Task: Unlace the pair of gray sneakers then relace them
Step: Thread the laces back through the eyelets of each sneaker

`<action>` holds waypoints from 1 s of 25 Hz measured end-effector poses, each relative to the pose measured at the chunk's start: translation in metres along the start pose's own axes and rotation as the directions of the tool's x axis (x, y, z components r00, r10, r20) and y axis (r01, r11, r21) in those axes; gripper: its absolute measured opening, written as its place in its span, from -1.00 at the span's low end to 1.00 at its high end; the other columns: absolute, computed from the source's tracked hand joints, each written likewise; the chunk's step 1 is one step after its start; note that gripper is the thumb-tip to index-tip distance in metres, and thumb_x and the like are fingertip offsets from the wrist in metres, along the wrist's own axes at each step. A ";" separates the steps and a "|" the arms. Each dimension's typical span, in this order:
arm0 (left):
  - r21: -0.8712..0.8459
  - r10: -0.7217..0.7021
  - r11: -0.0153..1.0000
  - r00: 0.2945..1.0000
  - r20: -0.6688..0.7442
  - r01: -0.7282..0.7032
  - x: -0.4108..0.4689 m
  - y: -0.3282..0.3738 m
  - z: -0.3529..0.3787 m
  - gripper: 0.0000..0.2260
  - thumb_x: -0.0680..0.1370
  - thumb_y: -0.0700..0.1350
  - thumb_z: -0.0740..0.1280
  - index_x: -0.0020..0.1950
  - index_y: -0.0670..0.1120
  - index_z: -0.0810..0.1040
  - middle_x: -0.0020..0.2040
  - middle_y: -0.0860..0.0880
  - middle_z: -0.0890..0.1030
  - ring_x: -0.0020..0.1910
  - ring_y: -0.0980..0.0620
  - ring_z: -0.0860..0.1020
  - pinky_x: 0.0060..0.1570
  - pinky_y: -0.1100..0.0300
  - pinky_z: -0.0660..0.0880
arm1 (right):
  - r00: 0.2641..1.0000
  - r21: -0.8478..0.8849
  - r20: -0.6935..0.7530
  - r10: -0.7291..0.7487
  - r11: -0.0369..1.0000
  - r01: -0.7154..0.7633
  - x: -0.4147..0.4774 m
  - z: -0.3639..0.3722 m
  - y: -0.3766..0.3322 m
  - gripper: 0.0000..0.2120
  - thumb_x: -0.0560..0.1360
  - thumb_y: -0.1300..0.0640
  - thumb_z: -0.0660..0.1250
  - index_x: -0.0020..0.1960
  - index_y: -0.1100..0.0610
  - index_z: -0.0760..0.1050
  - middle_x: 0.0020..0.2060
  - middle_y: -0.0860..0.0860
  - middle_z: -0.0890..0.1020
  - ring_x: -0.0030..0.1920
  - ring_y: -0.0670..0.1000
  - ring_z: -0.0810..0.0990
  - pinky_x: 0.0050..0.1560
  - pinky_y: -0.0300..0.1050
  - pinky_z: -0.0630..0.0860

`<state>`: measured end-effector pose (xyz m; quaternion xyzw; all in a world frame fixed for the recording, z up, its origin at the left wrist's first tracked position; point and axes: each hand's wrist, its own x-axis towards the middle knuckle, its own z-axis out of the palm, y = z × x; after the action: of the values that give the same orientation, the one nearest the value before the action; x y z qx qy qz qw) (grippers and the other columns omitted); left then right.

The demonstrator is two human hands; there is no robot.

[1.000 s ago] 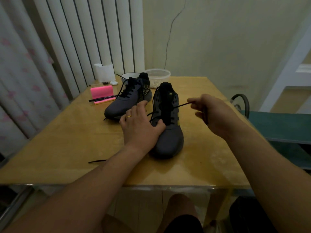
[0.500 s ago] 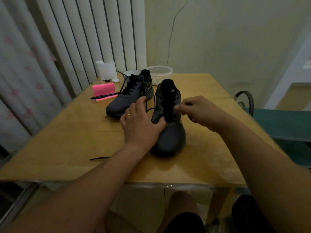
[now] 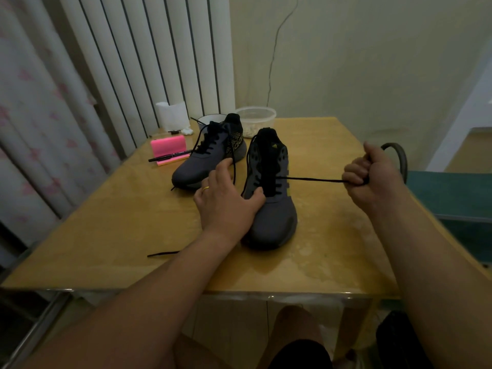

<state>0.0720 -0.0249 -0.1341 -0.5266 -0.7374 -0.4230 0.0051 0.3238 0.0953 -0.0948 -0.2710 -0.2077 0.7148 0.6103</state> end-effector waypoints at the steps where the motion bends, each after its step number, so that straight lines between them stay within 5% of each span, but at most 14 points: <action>1: -0.005 0.000 1.000 1.000 0.005 0.000 0.000 0.000 0.000 -0.25 0.48 0.29 0.42 0.56 0.07 0.23 0.35 0.03 0.48 0.38 -0.06 0.41 0.44 -0.22 0.28 | 0.999 -0.060 -0.007 -0.034 0.998 0.033 0.004 -0.001 -0.003 -0.69 0.68 0.06 0.30 -0.20 0.01 0.31 -0.44 -0.09 0.20 -0.50 -0.12 0.16 -0.54 -0.25 0.11; 7: -0.042 0.023 0.999 0.999 0.032 -0.022 0.000 -0.002 0.000 -0.35 0.51 0.25 0.42 0.51 0.07 0.31 0.22 0.09 0.47 0.30 0.00 0.42 0.40 -0.14 0.30 | 0.985 -0.143 -0.111 -0.131 0.983 0.115 0.028 0.009 -0.003 -0.80 0.68 0.01 0.32 -0.05 0.03 0.37 -0.41 -0.07 0.26 -0.47 -0.10 0.20 -0.50 -0.23 0.13; 10: -0.100 0.037 0.995 0.996 0.083 -0.028 0.001 -0.006 0.000 -0.43 0.54 0.24 0.40 0.48 0.07 0.36 0.24 0.11 0.48 0.29 0.05 0.45 0.37 -0.10 0.36 | 0.976 -0.428 -0.134 -0.170 0.899 0.098 0.030 0.008 0.009 -0.80 0.69 -0.03 0.29 0.01 0.07 0.38 -0.38 -0.03 0.34 -0.45 -0.05 0.31 -0.47 -0.18 0.28; 12: -0.183 0.045 0.983 0.984 0.172 -0.013 0.005 -0.012 0.001 -0.51 0.57 0.25 0.38 0.41 0.06 0.43 0.22 0.13 0.52 0.26 0.09 0.50 0.31 -0.07 0.47 | 0.983 -0.736 -0.083 -0.163 0.675 0.050 0.018 0.007 0.020 -0.67 0.67 -0.13 0.29 -0.07 0.13 0.47 -0.33 0.03 0.52 -0.34 0.05 0.51 -0.30 -0.06 0.46; 14: -0.276 0.044 0.961 0.958 0.283 0.037 0.009 -0.015 -0.002 -0.62 0.60 0.22 0.39 0.33 0.09 0.46 0.16 0.15 0.57 0.18 0.13 0.57 0.17 0.07 0.56 | 0.967 -0.953 0.013 -0.255 0.290 0.089 0.011 0.003 0.028 -0.61 0.63 -0.18 0.32 -0.06 0.17 0.56 -0.16 0.08 0.65 -0.12 0.12 0.63 -0.09 0.04 0.52; 16: -0.341 0.049 0.936 0.927 0.372 0.087 0.012 -0.014 -0.006 -0.64 0.62 0.13 0.41 0.36 0.11 0.42 0.12 0.15 0.57 0.07 0.21 0.59 -0.01 0.28 0.56 | 0.880 -0.967 0.254 -0.402 -0.082 0.242 0.005 0.004 0.035 -0.75 0.60 -0.09 0.39 0.10 0.09 0.56 0.05 0.06 0.62 0.09 0.09 0.59 0.07 0.06 0.51; 17: -0.357 0.053 0.929 0.919 0.391 0.098 0.013 -0.013 -0.006 -0.63 0.63 0.09 0.41 0.39 0.13 0.37 0.12 0.16 0.55 0.03 0.26 0.59 -0.10 0.38 0.53 | 0.819 -0.921 0.391 -0.421 -0.179 0.347 0.003 0.011 0.037 -0.78 0.59 -0.03 0.41 0.17 0.04 0.55 0.11 0.04 0.59 0.15 0.06 0.56 0.15 0.03 0.51; 20: -0.390 0.070 0.917 0.928 0.367 0.085 0.011 -0.010 -0.002 -0.57 0.64 0.06 0.40 0.46 0.16 0.32 0.13 0.18 0.53 0.01 0.33 0.56 -0.13 0.36 0.53 | 0.738 -0.787 0.617 -0.273 -0.210 0.580 -0.002 0.048 0.047 -0.80 0.61 0.09 0.36 0.22 0.00 0.59 0.04 -0.01 0.55 0.07 -0.02 0.54 0.09 -0.10 0.46; 22: -0.402 0.064 0.914 0.955 0.290 0.061 0.006 -0.011 0.004 -0.57 0.62 0.06 0.41 0.44 0.12 0.36 0.12 0.18 0.54 0.03 0.31 0.55 -0.05 0.30 0.52 | 0.759 -0.772 0.627 -0.176 -0.273 0.574 0.004 0.073 0.056 -0.77 0.63 0.01 0.32 0.26 -0.03 0.60 0.03 -0.02 0.50 0.06 -0.01 0.52 0.06 -0.09 0.44; 25: -0.405 0.057 0.913 0.971 0.233 0.044 0.001 -0.011 0.007 -0.63 0.60 0.05 0.44 0.34 0.15 0.39 0.08 0.21 0.55 0.05 0.38 0.52 -0.09 0.49 0.43 | 0.830 -0.779 0.545 -0.117 -0.436 0.450 0.017 0.101 0.058 -0.67 0.59 -0.18 0.33 0.22 -0.01 0.62 0.05 0.04 0.49 0.10 0.09 0.52 0.01 -0.02 0.48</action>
<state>0.0661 -0.0208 -0.1455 -0.5658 -0.6264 -0.5004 -0.1925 0.2136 0.1053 -0.0559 -0.5002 -0.8188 0.0676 0.2734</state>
